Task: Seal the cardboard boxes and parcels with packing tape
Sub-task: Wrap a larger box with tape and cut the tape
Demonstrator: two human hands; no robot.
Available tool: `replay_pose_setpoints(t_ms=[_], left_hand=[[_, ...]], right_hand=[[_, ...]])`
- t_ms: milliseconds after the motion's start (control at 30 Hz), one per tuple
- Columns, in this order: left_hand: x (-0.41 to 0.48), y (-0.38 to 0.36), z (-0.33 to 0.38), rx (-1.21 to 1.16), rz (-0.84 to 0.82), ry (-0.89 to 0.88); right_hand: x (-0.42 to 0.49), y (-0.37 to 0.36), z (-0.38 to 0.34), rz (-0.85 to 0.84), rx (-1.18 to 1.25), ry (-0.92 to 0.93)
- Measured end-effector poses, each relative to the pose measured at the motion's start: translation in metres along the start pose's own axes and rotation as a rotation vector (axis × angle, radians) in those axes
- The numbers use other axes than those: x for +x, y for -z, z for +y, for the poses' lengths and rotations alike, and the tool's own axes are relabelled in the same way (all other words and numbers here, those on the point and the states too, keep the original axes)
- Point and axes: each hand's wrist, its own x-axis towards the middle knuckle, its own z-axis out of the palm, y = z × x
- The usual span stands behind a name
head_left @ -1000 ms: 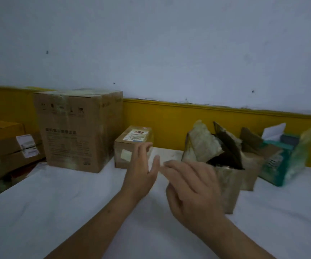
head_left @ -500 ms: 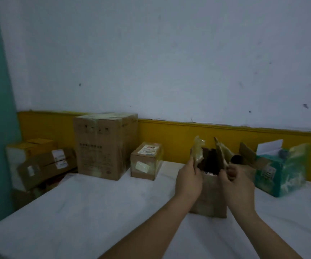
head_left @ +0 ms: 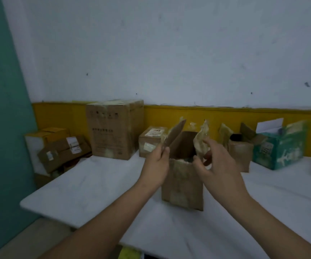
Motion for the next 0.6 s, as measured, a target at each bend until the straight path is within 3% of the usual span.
replay_pose_setpoints(t_ms=[133,233,300,367,467,600], left_hand=[[-0.021,0.004,-0.014,0.034,-0.128,0.04],[-0.035,0.019,-0.008,0.036,-0.21,0.024],[-0.046,0.036,-0.01,0.021,-0.149,0.024],[-0.06,0.056,-0.022,0.075,0.013,0.057],[-0.081,0.079,-0.039,0.171,0.211,0.2],[-0.11,0.092,-0.049,0.246,0.19,0.303]], right_hand=[[-0.012,-0.004,0.002,-0.156,-0.062,0.006],[-0.018,0.0,-0.001,-0.083,-0.205,0.028],[-0.027,0.004,-0.01,0.068,-0.298,0.21],[-0.044,-0.002,-0.023,0.161,-0.292,0.509],[-0.067,-0.031,-0.035,-0.001,-0.223,0.712],[-0.08,-0.073,-0.04,-0.358,-0.102,0.633]])
